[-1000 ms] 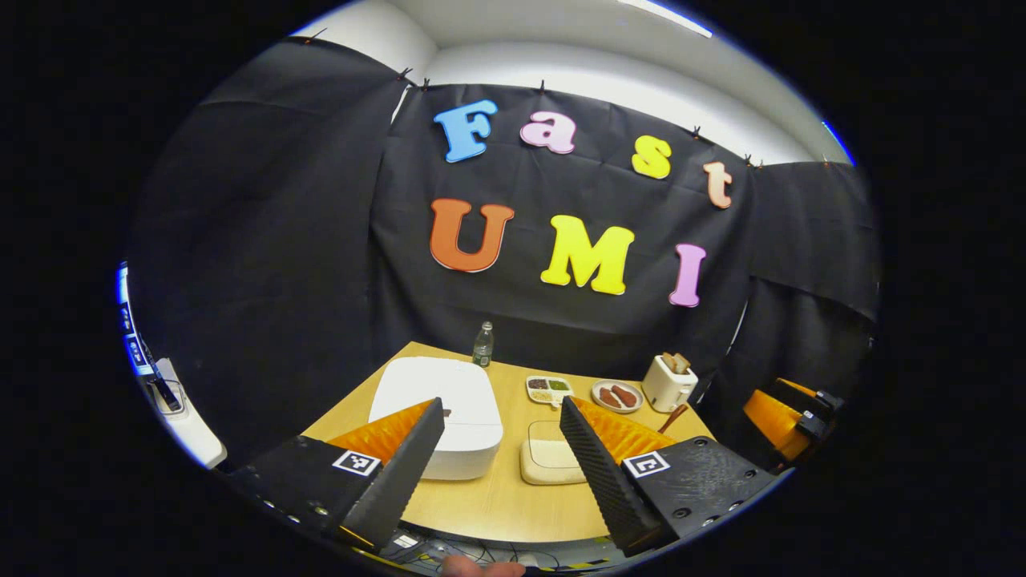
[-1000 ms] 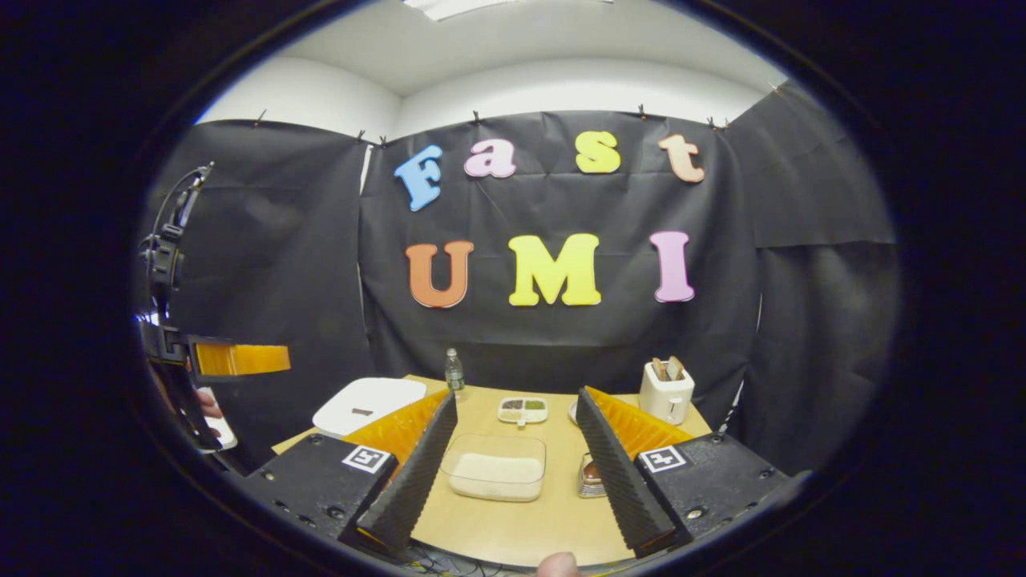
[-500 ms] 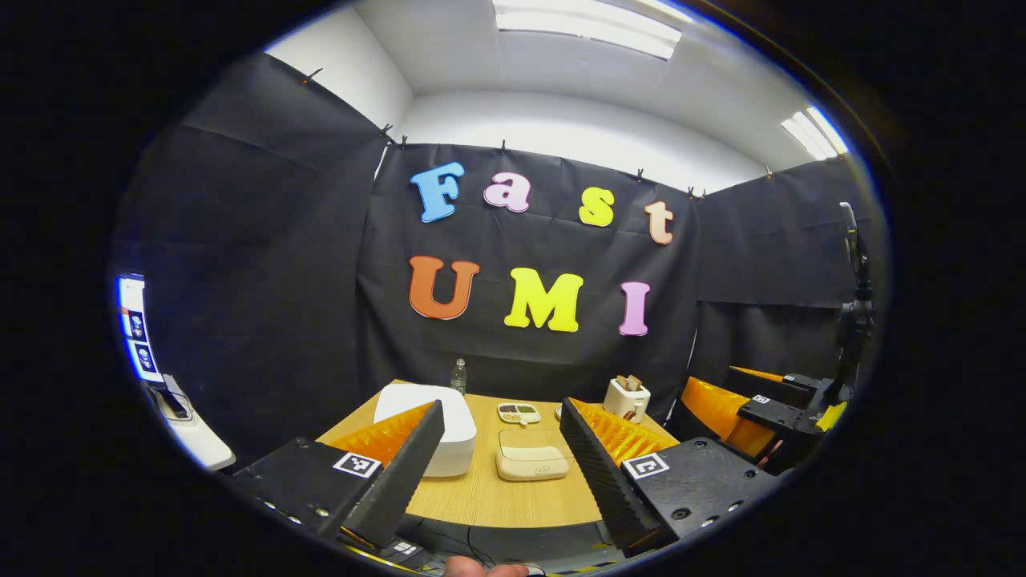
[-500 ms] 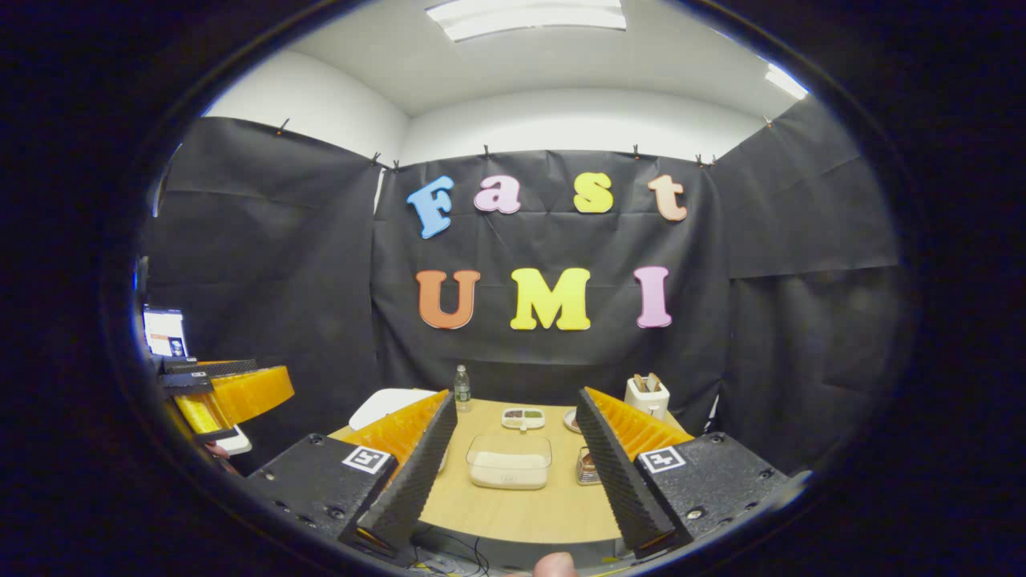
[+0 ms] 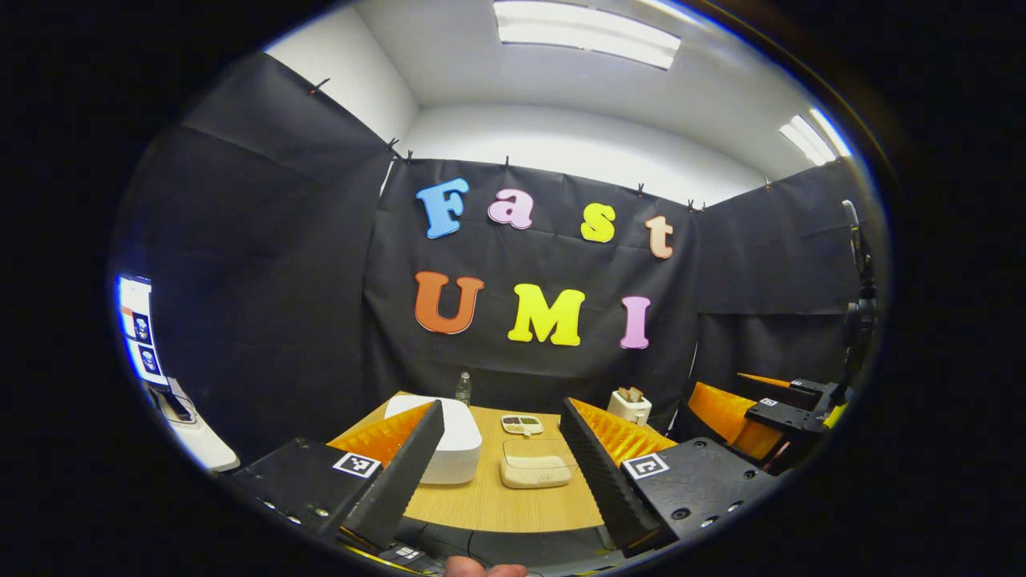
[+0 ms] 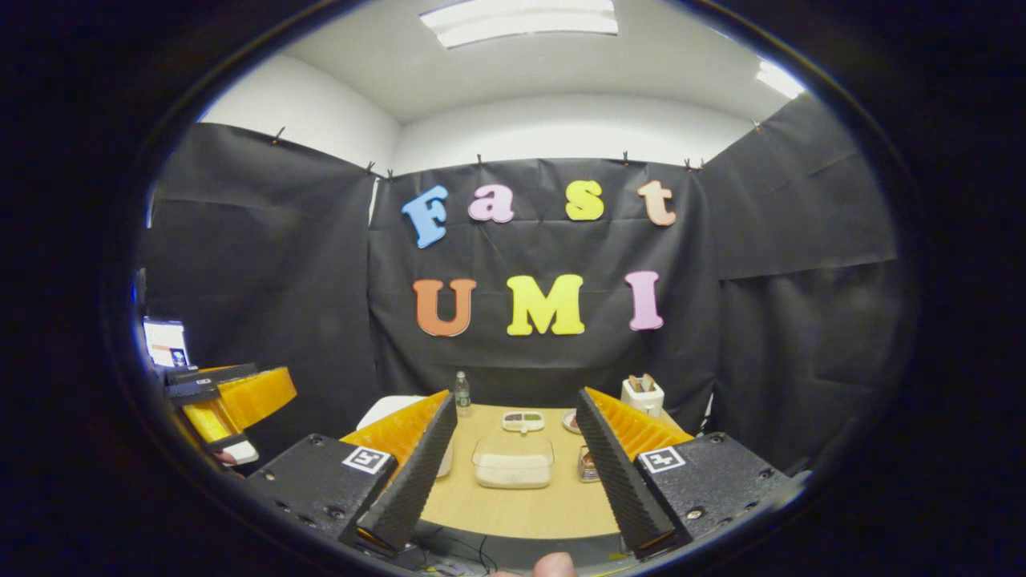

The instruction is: Close the left gripper, press the button to open the rice cooker; take a wooden spoon from the chopstick holder with the right hand, scoop a spoonful of rice and pour it into the rice cooker, then put the wooden spoon back into the chopstick holder.

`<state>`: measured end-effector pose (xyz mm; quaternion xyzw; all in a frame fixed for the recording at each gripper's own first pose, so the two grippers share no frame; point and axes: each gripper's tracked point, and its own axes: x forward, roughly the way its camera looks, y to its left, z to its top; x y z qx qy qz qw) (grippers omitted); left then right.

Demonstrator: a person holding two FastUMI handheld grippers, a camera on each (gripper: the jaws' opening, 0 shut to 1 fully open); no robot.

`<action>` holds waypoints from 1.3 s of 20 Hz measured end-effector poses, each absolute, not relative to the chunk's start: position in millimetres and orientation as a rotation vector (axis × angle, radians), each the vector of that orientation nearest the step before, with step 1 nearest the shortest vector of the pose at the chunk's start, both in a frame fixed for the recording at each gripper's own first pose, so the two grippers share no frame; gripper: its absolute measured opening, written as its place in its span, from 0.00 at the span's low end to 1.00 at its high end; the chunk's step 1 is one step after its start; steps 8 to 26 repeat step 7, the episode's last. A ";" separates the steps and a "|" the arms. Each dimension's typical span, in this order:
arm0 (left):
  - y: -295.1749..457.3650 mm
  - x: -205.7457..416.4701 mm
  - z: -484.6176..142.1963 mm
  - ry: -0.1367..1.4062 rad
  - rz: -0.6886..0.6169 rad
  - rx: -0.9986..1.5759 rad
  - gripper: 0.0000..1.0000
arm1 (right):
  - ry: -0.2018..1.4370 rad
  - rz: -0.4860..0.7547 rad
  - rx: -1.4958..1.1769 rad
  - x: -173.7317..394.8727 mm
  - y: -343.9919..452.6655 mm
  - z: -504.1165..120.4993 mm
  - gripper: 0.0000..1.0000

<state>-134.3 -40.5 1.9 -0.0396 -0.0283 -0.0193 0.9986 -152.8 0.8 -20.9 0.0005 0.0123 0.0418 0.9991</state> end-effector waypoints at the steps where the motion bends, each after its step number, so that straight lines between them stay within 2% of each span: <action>1: -41.1 -134.0 1.1 -0.059 -0.044 -0.075 0.94 | 0.026 0.079 0.000 -151.9 0.6 -21.1 0.97; 26: -51.6 -133.1 2.1 -0.066 -0.077 -0.028 0.94 | 0.039 0.066 -0.011 -151.0 0.7 -20.2 0.96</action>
